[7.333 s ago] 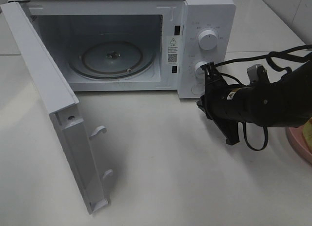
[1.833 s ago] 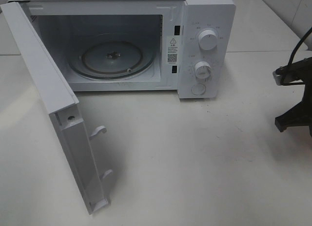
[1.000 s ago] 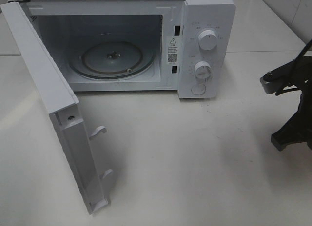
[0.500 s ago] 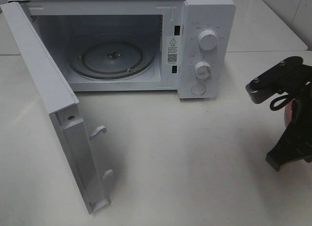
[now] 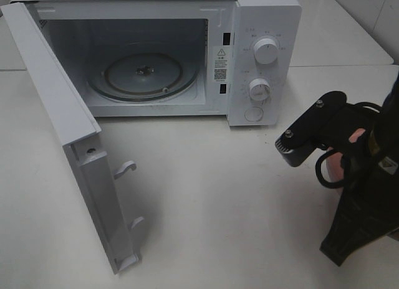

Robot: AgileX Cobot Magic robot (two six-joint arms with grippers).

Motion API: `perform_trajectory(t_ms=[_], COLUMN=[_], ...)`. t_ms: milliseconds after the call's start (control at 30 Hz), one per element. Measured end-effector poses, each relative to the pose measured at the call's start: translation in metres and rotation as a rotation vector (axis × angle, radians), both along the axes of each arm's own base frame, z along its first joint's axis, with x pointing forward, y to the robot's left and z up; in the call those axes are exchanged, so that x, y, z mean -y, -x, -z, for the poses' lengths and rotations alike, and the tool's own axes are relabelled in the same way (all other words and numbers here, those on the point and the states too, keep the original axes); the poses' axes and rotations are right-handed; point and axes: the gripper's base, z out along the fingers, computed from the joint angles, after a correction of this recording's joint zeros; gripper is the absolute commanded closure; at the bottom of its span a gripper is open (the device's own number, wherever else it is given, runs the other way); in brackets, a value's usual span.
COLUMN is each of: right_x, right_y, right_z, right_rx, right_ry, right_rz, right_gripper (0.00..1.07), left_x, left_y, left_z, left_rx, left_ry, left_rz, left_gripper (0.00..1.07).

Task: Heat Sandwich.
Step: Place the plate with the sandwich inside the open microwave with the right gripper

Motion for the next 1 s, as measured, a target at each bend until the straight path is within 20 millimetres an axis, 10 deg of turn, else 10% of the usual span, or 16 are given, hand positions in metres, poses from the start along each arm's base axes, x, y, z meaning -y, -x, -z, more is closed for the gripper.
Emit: perform_trajectory(t_ms=[1000], right_x=[-0.020], right_y=[0.010], right_z=[0.000], right_rx=[-0.070], right_ry=[0.067], right_rz=[-0.581], right_gripper=[1.07], left_x=[0.000], left_y=[0.000], left_z=[0.000], left_rx=[0.000], left_ry=[0.000], left_rz=[0.000], left_gripper=[0.05])
